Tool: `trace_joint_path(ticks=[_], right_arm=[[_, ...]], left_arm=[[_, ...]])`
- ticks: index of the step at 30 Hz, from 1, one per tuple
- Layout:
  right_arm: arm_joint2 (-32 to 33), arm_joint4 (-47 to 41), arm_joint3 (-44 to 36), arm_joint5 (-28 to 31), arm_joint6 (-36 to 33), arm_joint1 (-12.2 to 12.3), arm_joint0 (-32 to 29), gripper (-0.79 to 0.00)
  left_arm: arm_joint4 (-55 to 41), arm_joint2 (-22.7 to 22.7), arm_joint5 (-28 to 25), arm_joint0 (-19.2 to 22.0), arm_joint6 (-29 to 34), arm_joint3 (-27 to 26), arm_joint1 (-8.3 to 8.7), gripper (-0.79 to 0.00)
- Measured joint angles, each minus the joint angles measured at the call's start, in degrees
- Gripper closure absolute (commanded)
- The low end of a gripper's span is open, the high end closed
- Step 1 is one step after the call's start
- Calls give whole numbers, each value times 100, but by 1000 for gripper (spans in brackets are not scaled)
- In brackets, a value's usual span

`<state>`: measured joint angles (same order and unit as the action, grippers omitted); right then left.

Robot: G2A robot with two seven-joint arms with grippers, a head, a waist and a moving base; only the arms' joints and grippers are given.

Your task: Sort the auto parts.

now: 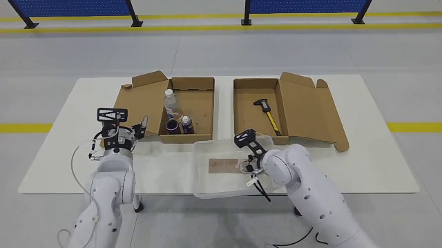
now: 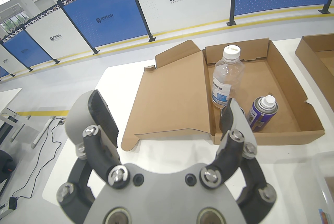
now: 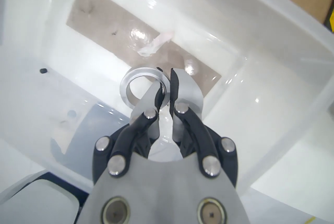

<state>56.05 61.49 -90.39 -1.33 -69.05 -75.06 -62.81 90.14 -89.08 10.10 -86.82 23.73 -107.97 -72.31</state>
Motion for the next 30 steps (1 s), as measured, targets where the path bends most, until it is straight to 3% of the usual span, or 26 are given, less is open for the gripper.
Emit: trace_joint_path(ticks=[9, 18, 24, 30], right_arm=[[855, -1398, -587, 124, 729, 84, -565, 0], [1373, -3317, -301, 709, 1352, 110, -939, 0], [1378, -3568, -232, 796, 1487, 133, -947, 0], [1355, -3155, -343, 747, 1764, 163, -759, 0]], left_arm=[[0, 0, 0, 0, 0, 0, 0, -785], [0, 0, 0, 0, 0, 0, 0, -785], [0, 0, 0, 0, 0, 0, 0, -785], [0, 0, 0, 0, 0, 0, 0, -785]])
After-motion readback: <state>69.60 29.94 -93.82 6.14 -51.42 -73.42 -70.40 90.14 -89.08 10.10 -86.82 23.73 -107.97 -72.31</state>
